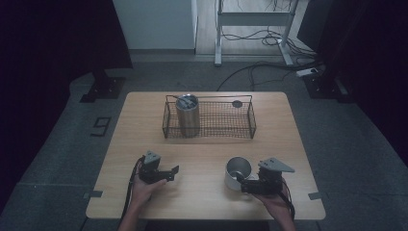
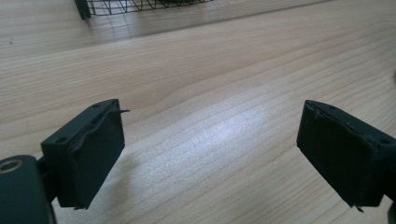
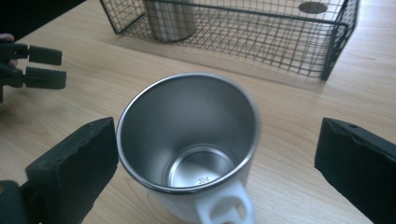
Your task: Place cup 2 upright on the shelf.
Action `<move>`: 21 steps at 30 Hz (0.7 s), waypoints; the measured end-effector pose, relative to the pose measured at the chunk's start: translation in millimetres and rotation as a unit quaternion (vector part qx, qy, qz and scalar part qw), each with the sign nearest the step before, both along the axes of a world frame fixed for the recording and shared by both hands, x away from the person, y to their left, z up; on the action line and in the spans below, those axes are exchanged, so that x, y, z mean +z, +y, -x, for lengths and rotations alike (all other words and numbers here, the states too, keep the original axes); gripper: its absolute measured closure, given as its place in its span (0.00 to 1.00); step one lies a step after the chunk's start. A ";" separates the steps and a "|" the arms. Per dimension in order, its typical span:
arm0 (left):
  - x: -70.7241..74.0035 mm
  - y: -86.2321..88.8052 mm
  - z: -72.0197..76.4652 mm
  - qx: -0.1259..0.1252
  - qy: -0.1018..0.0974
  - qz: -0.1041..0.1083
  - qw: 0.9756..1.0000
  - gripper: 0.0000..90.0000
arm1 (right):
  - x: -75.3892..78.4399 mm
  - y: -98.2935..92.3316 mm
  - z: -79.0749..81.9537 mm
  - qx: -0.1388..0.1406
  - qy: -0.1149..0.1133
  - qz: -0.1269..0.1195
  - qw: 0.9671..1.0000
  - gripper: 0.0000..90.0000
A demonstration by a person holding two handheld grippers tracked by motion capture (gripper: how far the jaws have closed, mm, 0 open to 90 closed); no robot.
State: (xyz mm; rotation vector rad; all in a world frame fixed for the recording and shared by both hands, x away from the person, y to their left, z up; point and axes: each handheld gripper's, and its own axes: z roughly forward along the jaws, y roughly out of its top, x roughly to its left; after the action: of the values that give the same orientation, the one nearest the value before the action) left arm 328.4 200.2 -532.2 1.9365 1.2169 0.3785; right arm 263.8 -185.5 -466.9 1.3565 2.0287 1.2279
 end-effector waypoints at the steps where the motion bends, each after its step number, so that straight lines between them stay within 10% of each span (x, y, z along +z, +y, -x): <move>1: -0.2 -0.4 0.1 0.000 -0.001 -0.001 1.000 0.09 | -0.8 1.8 -0.1 0.003 0.001 0.002 1.000 0.00; 21: -2.1 -0.5 -0.2 -0.001 0.005 0.005 1.000 0.09 | -7.8 20.6 -4.8 0.011 0.005 0.021 1.000 0.00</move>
State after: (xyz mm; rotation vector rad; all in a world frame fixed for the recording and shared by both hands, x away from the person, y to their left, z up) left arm 328.6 199.7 -534.3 1.9337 1.2203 0.3609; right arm 268.6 -164.9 -474.7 1.3268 2.0706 1.1824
